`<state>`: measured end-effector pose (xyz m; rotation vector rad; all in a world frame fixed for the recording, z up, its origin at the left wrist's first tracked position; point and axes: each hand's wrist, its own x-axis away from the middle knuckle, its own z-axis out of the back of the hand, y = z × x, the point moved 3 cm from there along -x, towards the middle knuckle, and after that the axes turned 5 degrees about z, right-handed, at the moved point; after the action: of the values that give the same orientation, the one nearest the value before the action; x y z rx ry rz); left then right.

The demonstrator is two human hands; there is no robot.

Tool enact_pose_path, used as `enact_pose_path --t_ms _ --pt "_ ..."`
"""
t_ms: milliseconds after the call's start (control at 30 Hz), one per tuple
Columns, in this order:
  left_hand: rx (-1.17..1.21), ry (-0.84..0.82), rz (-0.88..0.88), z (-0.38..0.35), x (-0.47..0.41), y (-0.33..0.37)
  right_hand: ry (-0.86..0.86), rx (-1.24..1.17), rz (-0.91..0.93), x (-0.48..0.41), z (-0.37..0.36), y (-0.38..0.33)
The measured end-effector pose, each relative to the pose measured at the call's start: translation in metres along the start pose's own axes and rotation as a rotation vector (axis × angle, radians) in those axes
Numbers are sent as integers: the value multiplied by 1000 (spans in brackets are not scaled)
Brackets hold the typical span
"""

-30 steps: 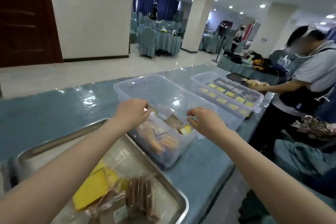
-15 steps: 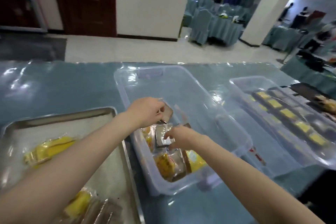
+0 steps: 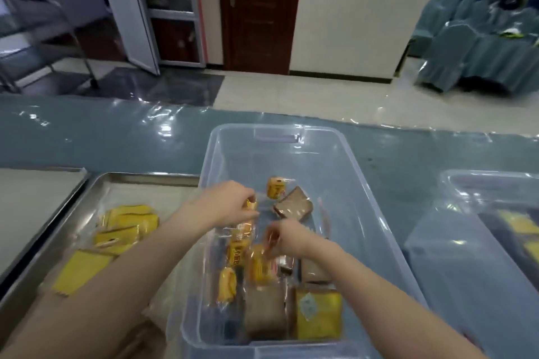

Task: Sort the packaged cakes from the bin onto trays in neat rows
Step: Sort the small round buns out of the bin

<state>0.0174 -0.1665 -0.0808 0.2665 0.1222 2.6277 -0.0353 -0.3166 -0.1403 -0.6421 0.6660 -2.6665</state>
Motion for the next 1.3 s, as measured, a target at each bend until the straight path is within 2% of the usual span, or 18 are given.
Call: enact_pose_path --t_ms 133,267,367,467,567,667,767,1000,1100,1300 --pt "-26 -91 31 -4 -2 -1 323 -260 35 -10 31 1" --pt "98 -82 105 2 -18 -7 377 -424 116 -27 46 -6" --pt "124 -12 169 7 -38 -10 407 -407 83 -43 56 15" --pt "169 64 211 9 -61 -15 518 -148 -102 -65 68 52" --pt "203 130 235 1 -79 -21 453 61 -164 -90 72 74" --pt "193 119 258 -15 -90 -27 340 233 -167 -111 68 89" --pt "213 154 264 -20 -98 -31 288 224 -146 -122 57 98" --pt "265 247 318 -14 -101 -35 542 -75 -57 -113 78 87" --pt "267 262 336 -12 -98 -34 591 -54 -32 -102 94 78" --pt "263 262 337 -17 -92 -31 284 150 -108 -103 62 87"
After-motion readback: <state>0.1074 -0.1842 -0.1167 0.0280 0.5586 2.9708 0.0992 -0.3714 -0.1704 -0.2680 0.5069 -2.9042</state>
